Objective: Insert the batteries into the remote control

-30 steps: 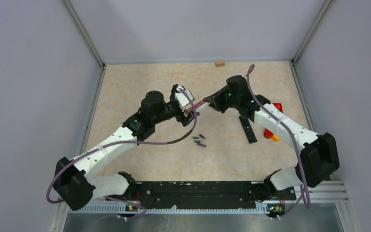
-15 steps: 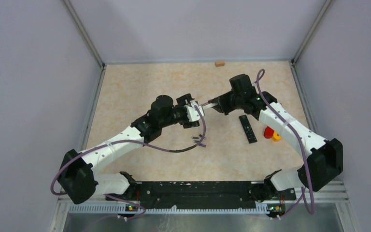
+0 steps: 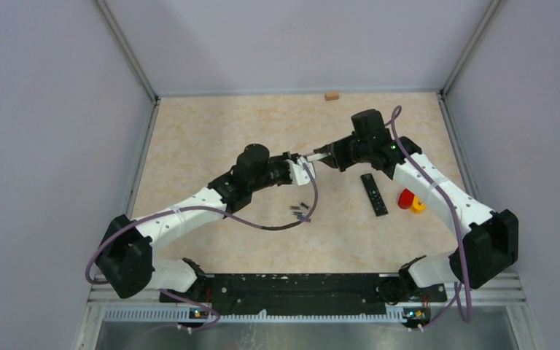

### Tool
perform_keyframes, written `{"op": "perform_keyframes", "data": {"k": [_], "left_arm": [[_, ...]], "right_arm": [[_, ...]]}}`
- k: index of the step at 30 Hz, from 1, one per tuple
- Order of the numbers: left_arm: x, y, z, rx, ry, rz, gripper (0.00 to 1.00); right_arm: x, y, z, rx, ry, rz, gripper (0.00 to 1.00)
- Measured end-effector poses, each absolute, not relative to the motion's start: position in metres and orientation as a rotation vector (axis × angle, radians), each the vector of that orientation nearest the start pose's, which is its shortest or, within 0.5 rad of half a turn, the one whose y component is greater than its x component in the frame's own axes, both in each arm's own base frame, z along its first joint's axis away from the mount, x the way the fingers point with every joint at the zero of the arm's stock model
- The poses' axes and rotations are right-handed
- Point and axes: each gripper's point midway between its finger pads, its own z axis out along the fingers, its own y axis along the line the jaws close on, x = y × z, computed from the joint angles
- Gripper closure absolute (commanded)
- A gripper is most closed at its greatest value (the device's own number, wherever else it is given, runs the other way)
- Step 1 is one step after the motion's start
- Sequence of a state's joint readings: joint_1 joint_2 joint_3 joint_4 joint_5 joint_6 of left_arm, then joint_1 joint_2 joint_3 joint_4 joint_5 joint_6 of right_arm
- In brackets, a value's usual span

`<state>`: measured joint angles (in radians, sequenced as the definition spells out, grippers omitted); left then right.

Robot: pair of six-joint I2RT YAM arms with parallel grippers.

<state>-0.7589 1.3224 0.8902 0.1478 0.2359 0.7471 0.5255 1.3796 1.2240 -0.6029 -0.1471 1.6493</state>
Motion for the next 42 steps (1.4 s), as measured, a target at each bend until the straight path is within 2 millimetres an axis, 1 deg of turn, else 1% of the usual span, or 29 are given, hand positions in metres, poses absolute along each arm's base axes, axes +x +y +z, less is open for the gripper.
{"op": "perform_keyframes", "data": {"k": [1, 2, 3, 4, 7, 10, 12, 16, 19, 21, 23, 25, 26, 28, 30, 32, 34, 36, 39, 42], "left_arm": [[0.308, -0.31, 0.222, 1.384, 1.225, -0.219, 0.96], [0.308, -0.311, 0.221, 1.386, 1.224, -0.217, 1.0], [0.309, -0.312, 0.222, 1.386, 1.226, -0.217, 1.0], [0.31, -0.312, 0.221, 1.38, 1.236, -0.219, 1.0], [0.313, -0.312, 0.217, 1.356, 1.289, -0.237, 1.0], [0.317, -0.31, 0.216, 1.31, 1.357, -0.276, 1.0], [0.317, -0.309, 0.216, 1.264, 1.403, -0.316, 1.0], [0.316, -0.308, 0.215, 1.174, 1.483, -0.401, 1.0], [0.318, -0.306, 0.215, 1.105, 1.527, -0.443, 1.0], [0.32, -0.304, 0.214, 1.069, 1.554, -0.465, 1.0], [0.321, -0.298, 0.211, 1.018, 1.586, -0.501, 1.0], [0.324, -0.29, 0.208, 0.965, 1.619, -0.532, 0.99], [0.325, -0.285, 0.207, 0.938, 1.633, -0.548, 0.97], [0.325, -0.277, 0.205, 0.888, 1.664, -0.601, 0.91], [0.322, -0.272, 0.209, 0.857, 1.677, -0.674, 0.87], [0.314, -0.27, 0.215, 0.857, 1.679, -0.784, 0.87], [0.304, -0.27, 0.221, 0.882, 1.691, -0.889, 0.87], [0.293, -0.27, 0.23, 0.92, 1.706, -0.995, 0.87], [0.278, -0.271, 0.254, 1.003, 1.677, -1.121, 0.87], [0.258, -0.273, 0.276, 1.111, 1.615, -1.223, 0.86]], "right_arm": [[0.312, 0.256, 0.23, 1.36, 2.306, 1.107, 0.69], [0.312, 0.255, 0.23, 1.363, 2.306, 1.106, 0.48], [0.313, 0.254, 0.229, 1.353, 2.31, 1.102, 0.3], [0.313, 0.254, 0.229, 1.319, 2.323, 1.107, 0.21], [0.314, 0.254, 0.229, 1.189, 2.352, 1.103, 0.11], [0.314, 0.252, 0.228, 1.021, 2.371, 1.073, 0.11], [0.315, 0.246, 0.227, 0.911, 2.355, 1.059, 0.1], [0.308, 0.217, 0.227, 0.768, 2.263, 1.023, 0.1], [0.303, 0.198, 0.236, 0.667, 2.168, 1.005, 0.12], [0.303, 0.191, 0.242, 0.581, 2.119, 0.978, 0.15], [0.301, 0.188, 0.244, 0.47, 2.087, 0.953, 0.17], [0.299, 0.19, 0.24, 0.369, 2.075, 0.941, 0.18], [0.298, 0.191, 0.238, 0.323, 2.07, 0.945, 0.18], [0.292, 0.197, 0.226, 0.213, 2.078, 0.959, 0.18], [0.283, 0.204, 0.216, 0.101, 2.087, 0.99, 0.16], [0.275, 0.212, 0.212, -0.014, 2.074, 1.033, 0.14], [0.269, 0.219, 0.216, -0.124, 2.043, 1.073, 0.13], [0.264, 0.224, 0.225, -0.224, 1.989, 1.102, 0.12], [0.259, 0.23, 0.241, -0.328, 1.909, 1.131, 0.12], [0.256, 0.237, 0.257, -0.411, 1.838, 1.166, 0.12]]}}
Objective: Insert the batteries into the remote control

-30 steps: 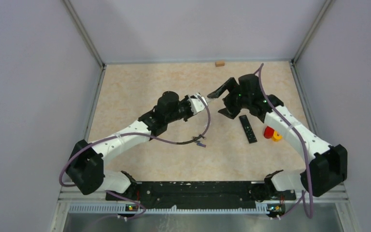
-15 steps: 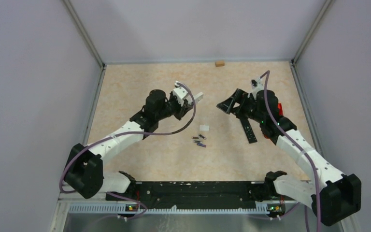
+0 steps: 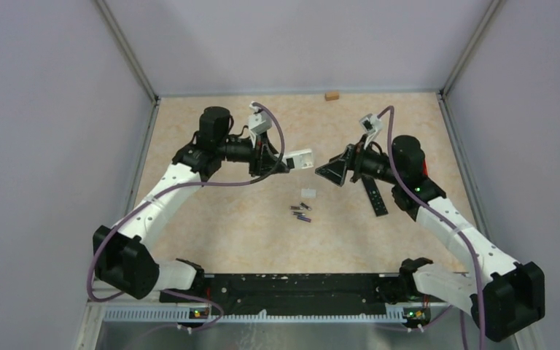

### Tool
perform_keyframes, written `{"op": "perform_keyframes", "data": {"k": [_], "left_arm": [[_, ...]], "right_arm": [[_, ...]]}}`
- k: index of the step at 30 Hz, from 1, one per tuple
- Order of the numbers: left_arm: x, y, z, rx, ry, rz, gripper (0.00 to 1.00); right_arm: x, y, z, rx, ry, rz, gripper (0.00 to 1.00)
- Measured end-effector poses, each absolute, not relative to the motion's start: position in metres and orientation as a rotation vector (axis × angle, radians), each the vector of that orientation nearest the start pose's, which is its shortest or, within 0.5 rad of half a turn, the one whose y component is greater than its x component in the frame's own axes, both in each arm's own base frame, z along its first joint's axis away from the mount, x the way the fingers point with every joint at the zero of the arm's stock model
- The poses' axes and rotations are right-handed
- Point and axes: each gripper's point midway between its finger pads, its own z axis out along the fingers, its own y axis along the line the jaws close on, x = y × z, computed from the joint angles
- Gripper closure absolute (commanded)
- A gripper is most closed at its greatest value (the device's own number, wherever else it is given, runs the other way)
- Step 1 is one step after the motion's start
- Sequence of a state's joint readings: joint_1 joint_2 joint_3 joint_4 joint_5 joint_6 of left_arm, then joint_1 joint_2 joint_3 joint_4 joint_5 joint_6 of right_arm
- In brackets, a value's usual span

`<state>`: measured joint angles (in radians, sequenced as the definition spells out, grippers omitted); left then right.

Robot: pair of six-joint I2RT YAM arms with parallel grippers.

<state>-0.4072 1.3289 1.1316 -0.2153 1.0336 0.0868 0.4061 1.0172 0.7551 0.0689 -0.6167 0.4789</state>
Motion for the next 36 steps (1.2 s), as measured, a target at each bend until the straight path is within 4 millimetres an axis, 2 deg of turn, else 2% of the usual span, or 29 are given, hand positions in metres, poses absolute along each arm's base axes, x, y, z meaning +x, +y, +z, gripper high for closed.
{"op": "perform_keyframes", "data": {"k": [2, 6, 7, 10, 12, 14, 20, 21, 22, 23, 24, 26, 27, 28, 32, 36], "left_arm": [[0.243, -0.273, 0.284, 1.181, 1.575, -1.278, 0.85], [0.222, -0.27, 0.287, 1.264, 1.543, -1.36, 0.84], [0.219, -0.27, 0.286, 1.278, 1.539, -1.376, 0.84], [0.211, -0.267, 0.284, 1.299, 1.539, -1.403, 0.82], [0.208, -0.266, 0.283, 1.307, 1.539, -1.409, 0.8], [0.208, -0.266, 0.283, 1.311, 1.537, -1.408, 0.77], [0.204, -0.265, 0.293, 1.31, 1.496, -1.381, 0.73], [0.203, -0.264, 0.296, 1.309, 1.481, -1.374, 0.72], [0.201, -0.264, 0.299, 1.307, 1.467, -1.37, 0.71], [0.2, -0.263, 0.301, 1.303, 1.456, -1.362, 0.67], [0.199, -0.263, 0.302, 1.297, 1.453, -1.358, 0.57], [0.196, -0.263, 0.305, 1.29, 1.448, -1.377, 0.34], [0.195, -0.263, 0.307, 1.285, 1.442, -1.378, 0.11], [0.196, -0.263, 0.308, 1.288, 1.428, -1.371, 0.02], [0.198, -0.263, 0.312, 1.237, 1.387, -1.316, 0.01], [0.23, -0.255, 0.311, 0.892, 1.486, -1.168, 0.01]], "right_arm": [[0.254, 0.246, 0.27, -0.477, 1.791, 1.194, 0.13], [0.245, 0.271, 0.298, -0.645, 1.684, 1.261, 0.18], [0.239, 0.279, 0.304, -0.696, 1.656, 1.284, 0.21], [0.223, 0.297, 0.316, -0.82, 1.593, 1.346, 0.41], [0.217, 0.304, 0.318, -0.874, 1.57, 1.374, 0.51], [0.212, 0.308, 0.318, -0.908, 1.561, 1.401, 0.57], [0.204, 0.31, 0.317, -0.954, 1.548, 1.45, 0.61], [0.203, 0.31, 0.318, -0.958, 1.542, 1.452, 0.69], [0.202, 0.31, 0.318, -0.961, 1.54, 1.454, 0.82], [0.201, 0.31, 0.319, -0.967, 1.538, 1.461, 0.93], [0.2, 0.31, 0.32, -0.976, 1.525, 1.461, 1.0], [0.199, 0.31, 0.323, -0.98, 1.509, 1.459, 1.0], [0.199, 0.31, 0.324, -0.971, 1.514, 1.467, 1.0], [0.199, 0.311, 0.325, -0.963, 1.518, 1.473, 1.0], [0.209, 0.311, 0.335, -0.865, 1.524, 1.461, 1.0], [0.224, 0.306, 0.357, -0.699, 1.495, 1.42, 1.0]]}}
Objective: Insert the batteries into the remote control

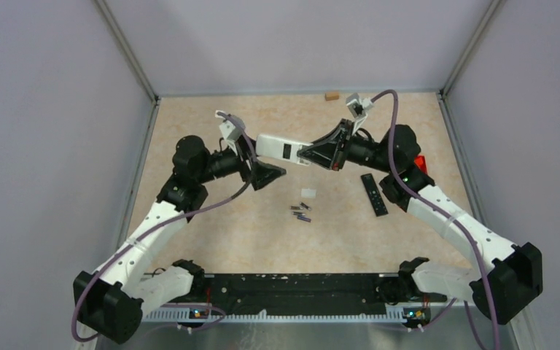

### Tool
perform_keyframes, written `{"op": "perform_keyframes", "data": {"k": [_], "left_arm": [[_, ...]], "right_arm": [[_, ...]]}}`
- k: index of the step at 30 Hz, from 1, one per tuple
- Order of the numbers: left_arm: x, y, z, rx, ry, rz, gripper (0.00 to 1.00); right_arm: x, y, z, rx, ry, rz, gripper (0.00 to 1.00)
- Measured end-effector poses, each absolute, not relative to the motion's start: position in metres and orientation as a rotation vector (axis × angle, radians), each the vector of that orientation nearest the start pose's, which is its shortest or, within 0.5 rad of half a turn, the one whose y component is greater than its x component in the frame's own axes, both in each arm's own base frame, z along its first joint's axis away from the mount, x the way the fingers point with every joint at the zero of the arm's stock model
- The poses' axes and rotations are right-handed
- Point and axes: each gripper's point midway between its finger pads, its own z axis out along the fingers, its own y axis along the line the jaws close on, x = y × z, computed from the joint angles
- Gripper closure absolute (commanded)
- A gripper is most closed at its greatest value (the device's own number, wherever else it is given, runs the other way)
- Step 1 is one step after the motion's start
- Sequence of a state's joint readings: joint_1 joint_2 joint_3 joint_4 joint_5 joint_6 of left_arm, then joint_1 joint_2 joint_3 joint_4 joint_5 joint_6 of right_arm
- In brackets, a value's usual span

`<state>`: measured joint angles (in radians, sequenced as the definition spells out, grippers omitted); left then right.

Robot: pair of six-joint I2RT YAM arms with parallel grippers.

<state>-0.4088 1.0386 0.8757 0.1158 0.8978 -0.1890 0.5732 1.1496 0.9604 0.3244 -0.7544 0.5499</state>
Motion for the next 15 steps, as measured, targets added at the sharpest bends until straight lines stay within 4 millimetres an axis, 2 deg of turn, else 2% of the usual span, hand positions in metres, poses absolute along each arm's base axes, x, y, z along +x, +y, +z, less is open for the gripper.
{"op": "perform_keyframes", "data": {"k": [4, 6, 11, 15], "left_arm": [[0.27, -0.238, 0.327, 0.488, 1.572, -1.121, 0.01], [0.281, -0.233, 0.335, 0.338, 1.589, -1.147, 0.01], [0.281, -0.237, 0.356, 0.183, 1.554, -1.309, 0.03], [0.274, -0.242, 0.365, 0.167, 1.544, -1.411, 0.12]], "right_arm": [[0.235, 0.298, 0.369, -0.507, 1.464, 1.425, 1.0], [0.245, 0.294, 0.371, -0.391, 1.452, 1.438, 1.0], [0.253, 0.289, 0.369, -0.227, 1.452, 1.501, 1.0], [0.254, 0.29, 0.368, -0.184, 1.468, 1.532, 1.0]]}}
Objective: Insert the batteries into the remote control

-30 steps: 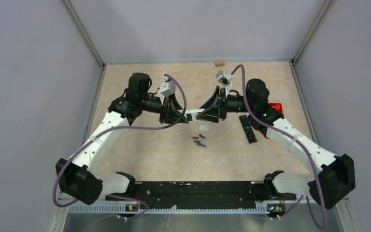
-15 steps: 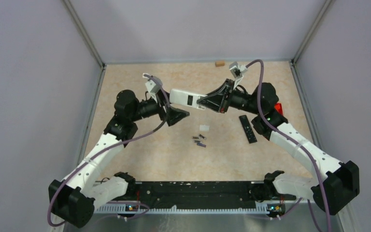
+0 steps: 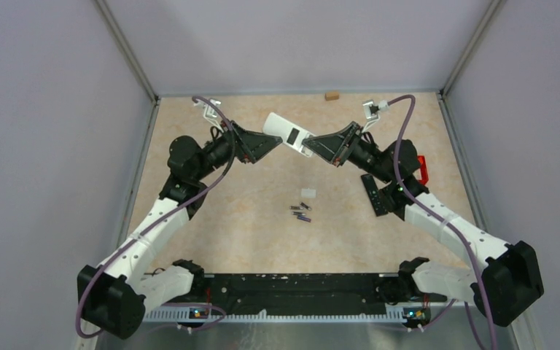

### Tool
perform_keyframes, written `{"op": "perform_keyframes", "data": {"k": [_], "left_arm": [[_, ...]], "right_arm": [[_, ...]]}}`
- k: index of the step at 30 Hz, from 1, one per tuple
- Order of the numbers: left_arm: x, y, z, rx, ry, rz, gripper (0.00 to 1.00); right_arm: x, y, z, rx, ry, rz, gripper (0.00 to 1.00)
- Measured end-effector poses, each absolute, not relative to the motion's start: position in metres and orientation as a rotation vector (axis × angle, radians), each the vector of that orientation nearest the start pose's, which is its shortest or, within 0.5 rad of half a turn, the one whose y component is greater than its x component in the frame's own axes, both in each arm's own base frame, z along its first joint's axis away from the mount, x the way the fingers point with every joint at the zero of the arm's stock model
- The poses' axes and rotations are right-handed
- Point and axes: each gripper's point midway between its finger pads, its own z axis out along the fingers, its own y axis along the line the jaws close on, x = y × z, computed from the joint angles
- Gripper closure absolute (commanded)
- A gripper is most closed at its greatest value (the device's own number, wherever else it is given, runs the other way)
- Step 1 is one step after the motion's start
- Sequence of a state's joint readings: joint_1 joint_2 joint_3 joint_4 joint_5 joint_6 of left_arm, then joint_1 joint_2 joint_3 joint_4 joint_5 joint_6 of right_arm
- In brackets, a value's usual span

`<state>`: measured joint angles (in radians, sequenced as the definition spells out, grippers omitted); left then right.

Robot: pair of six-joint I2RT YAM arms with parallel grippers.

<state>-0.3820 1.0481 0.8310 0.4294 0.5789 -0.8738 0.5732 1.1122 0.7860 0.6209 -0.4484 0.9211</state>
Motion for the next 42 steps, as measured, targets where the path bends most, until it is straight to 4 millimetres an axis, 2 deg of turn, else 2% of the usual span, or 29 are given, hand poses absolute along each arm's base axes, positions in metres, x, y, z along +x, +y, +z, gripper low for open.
{"op": "perform_keyframes", "data": {"k": [10, 16, 18, 22, 27, 29, 32, 33, 34, 36, 37, 39, 42], "left_arm": [[0.269, -0.256, 0.374, 0.112, 1.561, -1.63, 0.57], [0.263, -0.259, 0.381, 0.135, 1.544, -1.702, 0.78], [0.259, -0.259, 0.387, 0.155, 1.521, -1.725, 0.79], [0.256, -0.259, 0.391, 0.174, 1.504, -1.737, 0.61], [0.257, -0.259, 0.386, 0.181, 1.519, -1.728, 0.6], [0.258, -0.26, 0.384, 0.182, 1.528, -1.727, 0.7], [0.258, -0.26, 0.382, 0.183, 1.538, -1.73, 1.0], [0.256, -0.261, 0.384, 0.199, 1.53, -1.733, 1.0], [0.255, -0.26, 0.385, 0.208, 1.523, -1.732, 1.0], [0.255, -0.26, 0.383, 0.216, 1.526, -1.718, 1.0], [0.256, -0.26, 0.381, 0.226, 1.529, -1.702, 1.0], [0.257, -0.26, 0.373, 0.245, 1.547, -1.651, 1.0], [0.26, -0.256, 0.361, 0.254, 1.584, -1.552, 1.0]], "right_arm": [[0.248, 0.299, 0.365, -0.202, 1.483, 1.626, 1.0], [0.245, 0.302, 0.365, -0.209, 1.49, 1.669, 1.0], [0.243, 0.302, 0.367, -0.208, 1.488, 1.686, 1.0], [0.24, 0.303, 0.369, -0.216, 1.482, 1.706, 1.0], [0.244, 0.306, 0.363, -0.216, 1.497, 1.707, 1.0], [0.244, 0.306, 0.362, -0.215, 1.501, 1.707, 1.0], [0.244, 0.306, 0.361, -0.219, 1.503, 1.709, 1.0], [0.243, 0.307, 0.36, -0.221, 1.509, 1.712, 0.92], [0.243, 0.307, 0.36, -0.224, 1.51, 1.715, 0.79], [0.243, 0.308, 0.359, -0.228, 1.515, 1.712, 0.46], [0.244, 0.308, 0.356, -0.223, 1.528, 1.709, 0.36], [0.249, 0.308, 0.343, -0.213, 1.581, 1.663, 0.25], [0.256, 0.305, 0.323, -0.179, 1.668, 1.582, 0.22]]}}
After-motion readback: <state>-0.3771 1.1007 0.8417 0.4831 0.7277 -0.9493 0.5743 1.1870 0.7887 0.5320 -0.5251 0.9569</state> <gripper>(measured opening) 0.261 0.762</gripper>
